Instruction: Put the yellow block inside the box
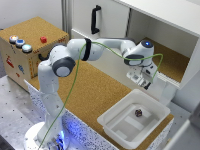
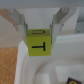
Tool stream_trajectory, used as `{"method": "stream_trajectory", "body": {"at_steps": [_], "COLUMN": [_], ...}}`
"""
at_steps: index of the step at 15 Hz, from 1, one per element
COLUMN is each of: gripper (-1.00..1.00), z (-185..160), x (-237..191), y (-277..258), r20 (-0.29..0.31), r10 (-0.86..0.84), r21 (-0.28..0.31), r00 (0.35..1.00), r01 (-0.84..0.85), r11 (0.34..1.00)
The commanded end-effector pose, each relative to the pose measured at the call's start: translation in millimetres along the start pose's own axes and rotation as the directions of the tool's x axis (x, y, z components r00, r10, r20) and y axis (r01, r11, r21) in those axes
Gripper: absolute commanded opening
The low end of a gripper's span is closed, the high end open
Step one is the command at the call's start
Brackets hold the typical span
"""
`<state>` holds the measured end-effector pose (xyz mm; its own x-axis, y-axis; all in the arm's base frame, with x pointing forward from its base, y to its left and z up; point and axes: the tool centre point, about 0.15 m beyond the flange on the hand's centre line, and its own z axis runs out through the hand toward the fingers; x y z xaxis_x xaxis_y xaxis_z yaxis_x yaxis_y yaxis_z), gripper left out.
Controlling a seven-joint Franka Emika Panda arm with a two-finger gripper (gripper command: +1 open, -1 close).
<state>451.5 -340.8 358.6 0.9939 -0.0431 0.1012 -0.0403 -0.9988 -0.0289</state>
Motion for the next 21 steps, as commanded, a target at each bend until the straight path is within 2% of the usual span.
{"method": "stream_trajectory", "body": {"at_steps": [1, 5, 9, 10, 18, 21], "gripper": [-1.0, -1.0, -1.0, 1.0, 1.0, 1.0], "z": [72, 126, 131, 125, 14, -20], "x": [-30, -37, -38, -36, -23, -15], "y": [9, 17, 14, 14, -37, -76], "r20": [0.018, 0.137, 0.16, 0.155, -0.04, -0.094], "r10": [-0.061, -0.037, 0.009, 0.031, 0.037, 0.007], "r21": [-0.034, -0.048, -0.092, -0.105, -0.12, -0.082], "r00": [0.998, 0.99, 0.987, 0.987, 0.999, 0.996], "r01": [0.062, 0.043, 0.006, -0.014, -0.042, -0.015], "r11": [0.998, 0.998, 0.996, 0.994, 0.992, 0.997]}}
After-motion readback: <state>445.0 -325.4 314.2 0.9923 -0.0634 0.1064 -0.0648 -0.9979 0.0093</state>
